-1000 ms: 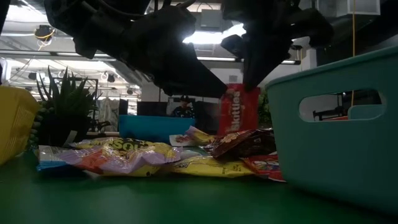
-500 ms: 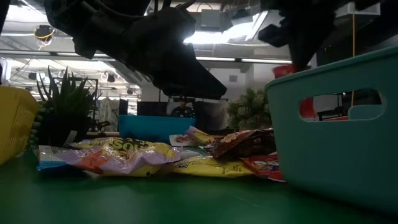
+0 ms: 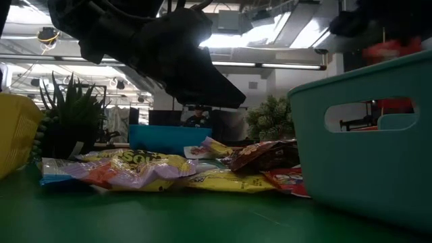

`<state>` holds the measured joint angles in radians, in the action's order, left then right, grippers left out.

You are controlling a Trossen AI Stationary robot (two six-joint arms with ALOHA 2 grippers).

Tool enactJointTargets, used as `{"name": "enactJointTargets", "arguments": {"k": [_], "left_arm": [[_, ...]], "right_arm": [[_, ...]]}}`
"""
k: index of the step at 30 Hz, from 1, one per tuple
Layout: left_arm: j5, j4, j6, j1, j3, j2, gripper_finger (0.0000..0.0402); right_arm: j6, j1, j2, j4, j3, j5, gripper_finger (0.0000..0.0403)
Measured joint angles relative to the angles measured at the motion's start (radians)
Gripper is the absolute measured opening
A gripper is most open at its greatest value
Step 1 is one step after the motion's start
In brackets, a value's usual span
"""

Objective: Sort candy
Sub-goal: Put the red candy into the orange bin, then put the white-blue chocolate into the light blue bin

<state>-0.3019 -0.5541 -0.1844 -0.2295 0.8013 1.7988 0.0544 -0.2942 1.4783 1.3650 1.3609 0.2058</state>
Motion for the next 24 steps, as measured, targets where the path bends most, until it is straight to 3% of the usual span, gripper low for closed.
{"name": "enactJointTargets", "arguments": {"k": [11,19,24], "left_arm": [[0.000,0.000,0.000,0.000,0.000,0.000,0.0129],[0.040,0.018,-0.093,0.000,0.000,0.000,0.0132],[0.132,0.106,-0.199,0.000,0.000,0.000,0.0163]], "right_arm": [[0.158,-0.133,0.005,0.050,0.000,-0.137,0.0025],[0.209,-0.138,0.006,0.051,0.000,-0.154,0.0115],[0.210,-0.138,0.006,0.050,0.000,-0.172,0.0176]]}}
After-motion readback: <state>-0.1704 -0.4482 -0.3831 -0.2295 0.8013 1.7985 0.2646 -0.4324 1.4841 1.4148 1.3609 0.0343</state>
